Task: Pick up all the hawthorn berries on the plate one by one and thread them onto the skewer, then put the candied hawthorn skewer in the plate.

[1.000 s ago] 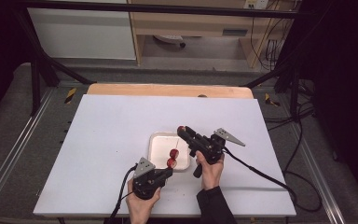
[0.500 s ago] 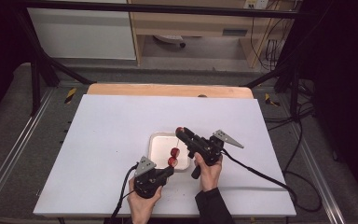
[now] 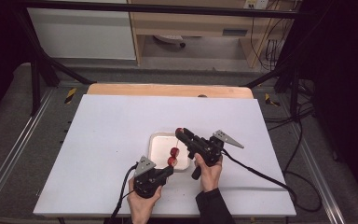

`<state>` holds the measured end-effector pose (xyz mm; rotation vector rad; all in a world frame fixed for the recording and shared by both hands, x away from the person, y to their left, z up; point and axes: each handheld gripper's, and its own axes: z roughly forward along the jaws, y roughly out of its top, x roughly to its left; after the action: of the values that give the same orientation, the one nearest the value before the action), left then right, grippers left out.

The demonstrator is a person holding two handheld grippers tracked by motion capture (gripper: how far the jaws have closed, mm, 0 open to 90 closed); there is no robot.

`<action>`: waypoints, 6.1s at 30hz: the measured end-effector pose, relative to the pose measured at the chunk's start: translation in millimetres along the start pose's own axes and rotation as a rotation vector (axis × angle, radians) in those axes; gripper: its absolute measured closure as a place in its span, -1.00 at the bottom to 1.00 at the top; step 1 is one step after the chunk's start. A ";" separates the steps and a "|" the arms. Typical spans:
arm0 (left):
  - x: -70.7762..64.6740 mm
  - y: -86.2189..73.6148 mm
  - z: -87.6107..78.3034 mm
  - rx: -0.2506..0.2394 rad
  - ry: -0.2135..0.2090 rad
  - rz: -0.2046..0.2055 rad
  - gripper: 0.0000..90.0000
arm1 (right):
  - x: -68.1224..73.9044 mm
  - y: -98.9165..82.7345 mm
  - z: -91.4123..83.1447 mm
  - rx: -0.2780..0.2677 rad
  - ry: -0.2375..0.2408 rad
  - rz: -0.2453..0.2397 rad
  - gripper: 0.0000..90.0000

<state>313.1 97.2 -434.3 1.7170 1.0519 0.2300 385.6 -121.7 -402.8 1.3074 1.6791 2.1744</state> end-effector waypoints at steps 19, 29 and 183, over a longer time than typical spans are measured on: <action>0.5 1.5 0.4 -0.004 0.004 -0.009 0.96 | 0.3 -6.6 0.8 0.032 0.000 0.004 0.37; 2.8 4.1 -0.8 -0.006 0.020 0.009 0.96 | 1.6 -10.3 -0.4 0.080 0.007 0.013 0.37; 53.3 61.7 18.8 0.429 0.125 0.294 -0.33 | -75.8 -5.2 -114.7 0.634 -0.276 -0.361 -0.97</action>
<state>388.8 120.5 -407.5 2.2738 0.9832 0.3184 354.5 -246.3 -452.2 1.2062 2.3449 1.2424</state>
